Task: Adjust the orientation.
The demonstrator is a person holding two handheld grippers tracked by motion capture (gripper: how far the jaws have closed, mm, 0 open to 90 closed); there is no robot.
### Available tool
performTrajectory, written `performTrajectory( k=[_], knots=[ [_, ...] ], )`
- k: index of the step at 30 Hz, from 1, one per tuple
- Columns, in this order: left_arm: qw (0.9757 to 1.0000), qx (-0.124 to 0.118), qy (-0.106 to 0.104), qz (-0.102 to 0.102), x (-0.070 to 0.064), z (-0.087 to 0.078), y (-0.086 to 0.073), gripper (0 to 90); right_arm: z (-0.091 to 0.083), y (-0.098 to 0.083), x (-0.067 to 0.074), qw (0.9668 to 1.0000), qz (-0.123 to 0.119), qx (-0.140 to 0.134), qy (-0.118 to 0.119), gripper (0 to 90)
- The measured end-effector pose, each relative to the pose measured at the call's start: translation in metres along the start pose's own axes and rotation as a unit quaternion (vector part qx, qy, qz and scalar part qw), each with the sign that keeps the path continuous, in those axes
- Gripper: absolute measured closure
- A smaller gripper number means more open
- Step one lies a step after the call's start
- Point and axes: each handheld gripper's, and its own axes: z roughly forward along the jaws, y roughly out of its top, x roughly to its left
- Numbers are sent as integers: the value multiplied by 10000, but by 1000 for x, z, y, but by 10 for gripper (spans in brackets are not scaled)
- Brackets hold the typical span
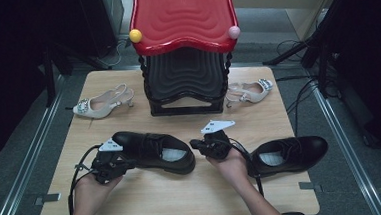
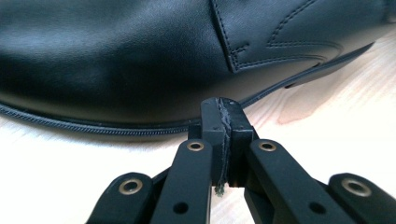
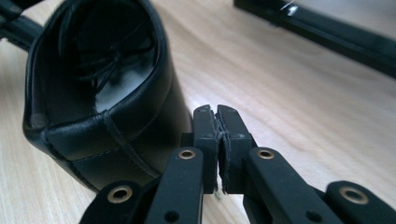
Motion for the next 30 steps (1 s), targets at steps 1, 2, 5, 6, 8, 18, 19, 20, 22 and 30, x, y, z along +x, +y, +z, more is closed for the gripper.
performTrajectory(
  k=[1, 2, 5, 6, 8, 18, 19, 20, 22, 30],
  knots=[
    [10000, 17, -29, -5, 0, 3, 0, 889, 2, 0, 1, 10000, -28, 58, 27, 881],
    [10000, 17, -29, -5, 0, 3, 0, 887, 2, 0, 1, 10000, -28, 58, 27, 881],
    [9999, 45, -89, 18, 1, 6, 2, 882, 4, -1, 5, 9999, -129, 105, -12, 897],
    [9999, 17, -101, 20, 2, 6, 1, 882, 3, -1, 5, 9999, -73, 107, 18, 900],
    [9999, -4, -144, -8, 3, 6, 0, 882, 3, -2, 5, 9999, -5, 107, 91, 900],
    [9997, -29, -248, -11, 8, 7, 1, 882, -3, -8, 17, 9994, -141, 229, 205, 900],
    [9997, -29, -248, -11, 8, 7, 1, 882, -4, -10, 19, 9994, -152, 221, 218, 900],
    [9995, 32, -302, 15, 9, 8, 1, 882, -5, -12, 21, 9994, -134, 214, 237, 900],
    [9994, 89, -334, 73, 8, 10, 2, 883, -7, -13, 24, 9992, -144, 262, 276, 900],
    [9984, 184, -484, 205, 5, 17, 6, 884, -14, -20, 34, 9989, -132, 308, 331, 900]
  ],
)
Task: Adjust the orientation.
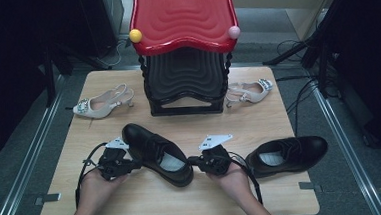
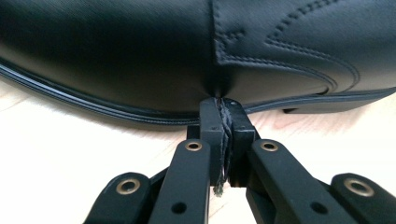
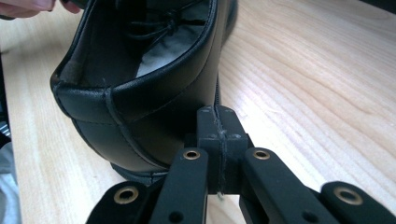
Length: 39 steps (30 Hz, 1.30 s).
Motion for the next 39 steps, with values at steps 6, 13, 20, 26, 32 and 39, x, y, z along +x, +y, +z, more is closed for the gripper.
performTrajectory(
  k=[6, 13, 20, 26, 32, 39],
  knots=[
    [9999, 59, -85, 73, 0, 4, 4, 885, -3, -4, 6, 10000, -4, 41, 30, 900],
    [9998, 36, -186, 21, 1, 7, 6, 892, -6, -7, 13, 9998, -46, 124, 140, 900],
    [9998, 22, -207, -19, 2, 6, 5, 892, -4, -2, 4, 10000, 14, 37, -22, 900],
    [9995, -245, -67, -188, 4, -2, 1, 892, 8, 9, -8, 9999, 120, 5, -46, 900],
    [9993, -294, -20, -229, 2, 3, 2, 893, 23, 21, -9, 9999, 76, 49, 87, 900],
    [9993, -334, -17, -182, -1, 7, 2, 898, 25, 21, -4, 9999, 27, 123, 58, 900]
  ],
)
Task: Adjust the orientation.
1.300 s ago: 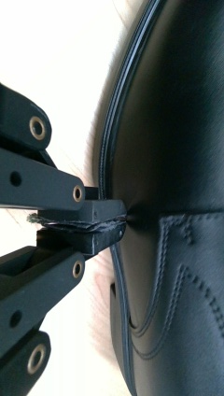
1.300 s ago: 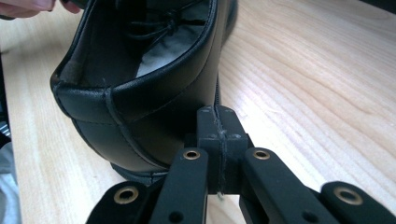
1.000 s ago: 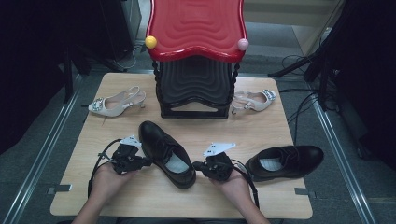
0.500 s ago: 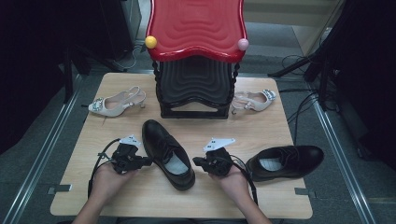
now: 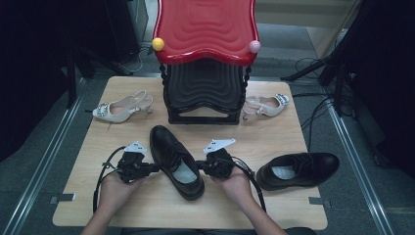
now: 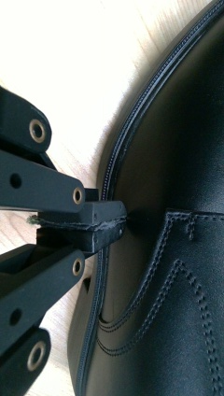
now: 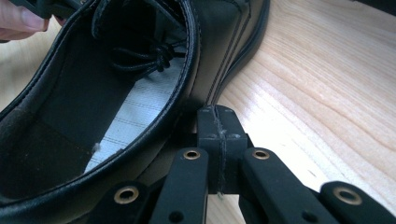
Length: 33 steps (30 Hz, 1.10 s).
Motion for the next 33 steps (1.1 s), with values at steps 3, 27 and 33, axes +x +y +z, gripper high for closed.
performTrajectory(
  k=[3, 27, 33],
  knots=[
    [10000, -2, -37, 34, 0, 2, 2, 899, -2, -1, 3, 10000, 11, 23, -5, 900],
    [9993, 19, -325, 193, -5, 28, 27, 900, -21, -22, 10, 9997, 182, 7, -180, 900],
    [9989, -29, -412, 207, -6, 36, 33, 900, -25, -26, 7, 9994, 271, 7, -230, 900]
  ],
)
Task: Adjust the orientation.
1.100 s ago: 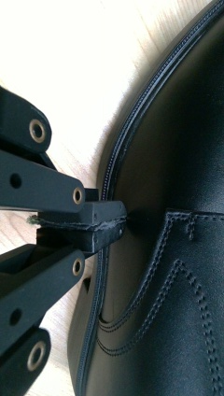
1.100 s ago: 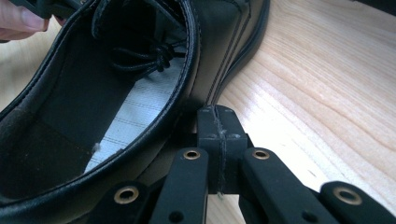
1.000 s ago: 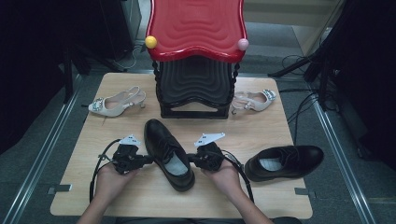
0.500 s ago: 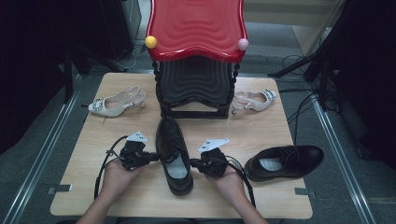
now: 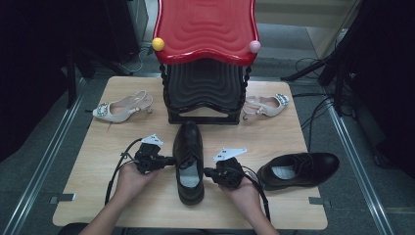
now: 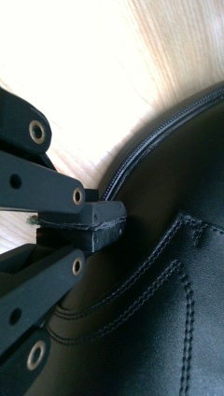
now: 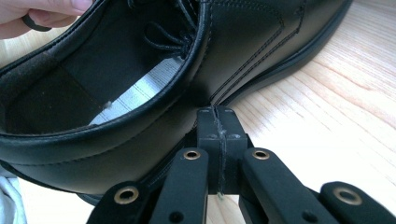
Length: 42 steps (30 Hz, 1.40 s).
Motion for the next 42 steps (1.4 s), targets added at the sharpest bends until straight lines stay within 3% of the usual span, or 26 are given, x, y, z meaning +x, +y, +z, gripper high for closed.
performTrajectory(
  k=[4, 6, 9, 16, 20, 28, 34, 42],
  knots=[
    [10000, 47, -40, 17, 2, -2, 1, 898, -1, -1, -2, 10000, 48, -3, 49, 900],
    [9998, 129, -26, 161, 2, -7, 2, 863, -3, -1, -4, 9999, 76, -44, 72, 900],
    [9998, 141, -60, 153, 2, -13, 1, 799, -8, -2, -7, 9998, 135, -107, 65, 886],
    [9997, 146, -106, 157, 3, -26, -4, 562, -21, -4, -13, 9993, 307, -218, 52, 866],
    [9999, -33, -143, 59, 6, -33, -5, 465, -27, -5, -16, 9989, 391, -264, 51, 852],
    [9999, 8, -61, 102, 8, -34, -7, 434, -45, -5, -21, 9977, 581, -353, -14, 900],
    [9998, 32, -22, 184, 6, -33, -6, 431, -66, -6, -25, 9969, 561, -487, -247, 900],
    [9998, 53, -54, 191, 3, -31, -5, 431, -95, -14, -39, 9932, 830, -623, -524, 900]
  ],
)
